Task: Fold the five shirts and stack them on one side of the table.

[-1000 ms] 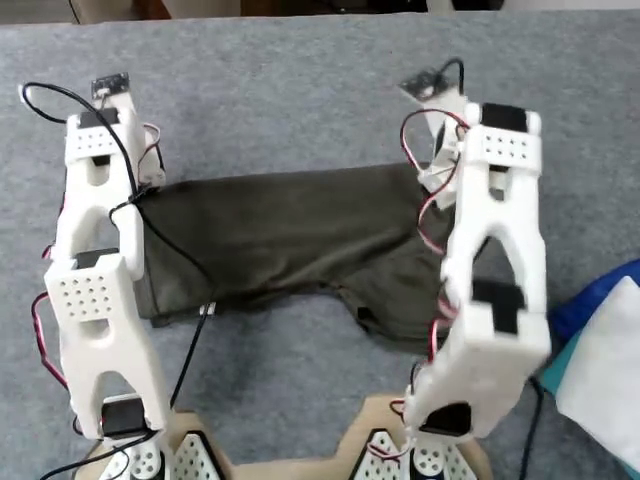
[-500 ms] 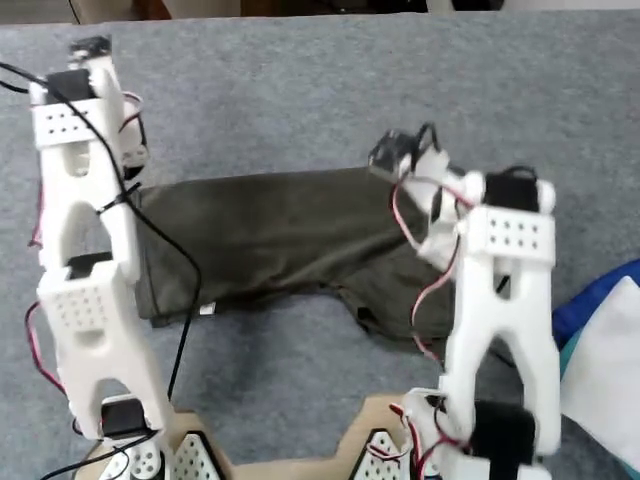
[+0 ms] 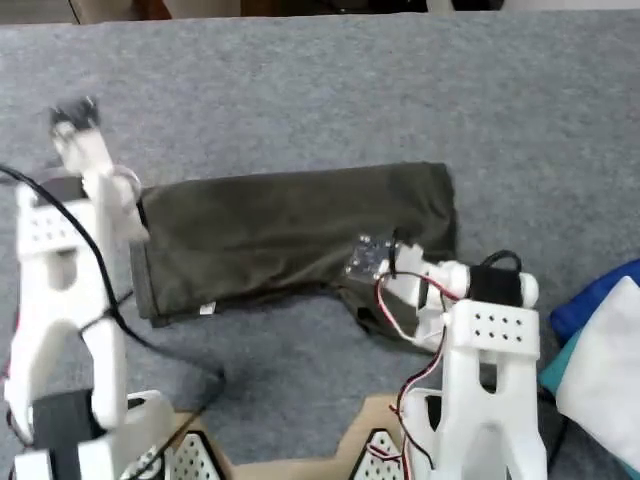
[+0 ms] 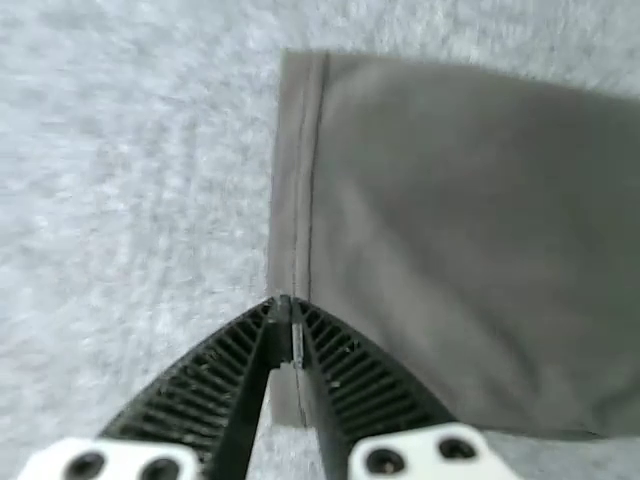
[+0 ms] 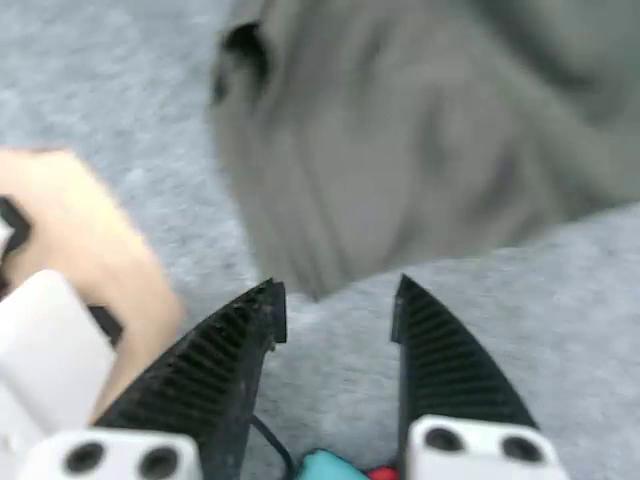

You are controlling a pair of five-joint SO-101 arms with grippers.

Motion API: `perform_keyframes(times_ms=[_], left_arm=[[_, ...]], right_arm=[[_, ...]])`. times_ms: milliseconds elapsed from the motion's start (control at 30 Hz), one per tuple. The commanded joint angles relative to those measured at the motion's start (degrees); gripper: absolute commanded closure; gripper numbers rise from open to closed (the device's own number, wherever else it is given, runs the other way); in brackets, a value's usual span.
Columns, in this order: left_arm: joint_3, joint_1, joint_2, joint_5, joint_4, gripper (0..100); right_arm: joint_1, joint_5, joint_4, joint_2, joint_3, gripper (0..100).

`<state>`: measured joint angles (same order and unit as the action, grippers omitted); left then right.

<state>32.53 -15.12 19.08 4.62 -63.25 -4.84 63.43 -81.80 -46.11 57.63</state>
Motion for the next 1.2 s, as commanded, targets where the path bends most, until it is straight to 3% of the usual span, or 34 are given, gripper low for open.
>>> perform_keyframes(times_ms=[0, 267, 900, 1100, 1167], left_arm=[[15.47, 0.44, 2.59, -4.48, 18.64, 98], [20.04, -0.35, 1.8, -5.45, 23.56, 98], [21.27, -0.26, 1.8, -5.1, 26.02, 98], [21.27, -0.26, 1.8, -5.01, 26.02, 98], [21.27, -0.26, 1.8, -5.01, 26.02, 98]], right_arm=[[2.15, 0.79, 2.55, -1.36, 5.14, 79.6], [8.31, -1.49, 18.55, -1.36, 21.14, 79.2], [9.27, -1.41, 21.8, -1.19, 21.85, 80.0], [9.27, -0.97, 21.89, -1.19, 22.9, 98.9], [9.27, -0.97, 21.89, -1.19, 22.99, 98.4]])
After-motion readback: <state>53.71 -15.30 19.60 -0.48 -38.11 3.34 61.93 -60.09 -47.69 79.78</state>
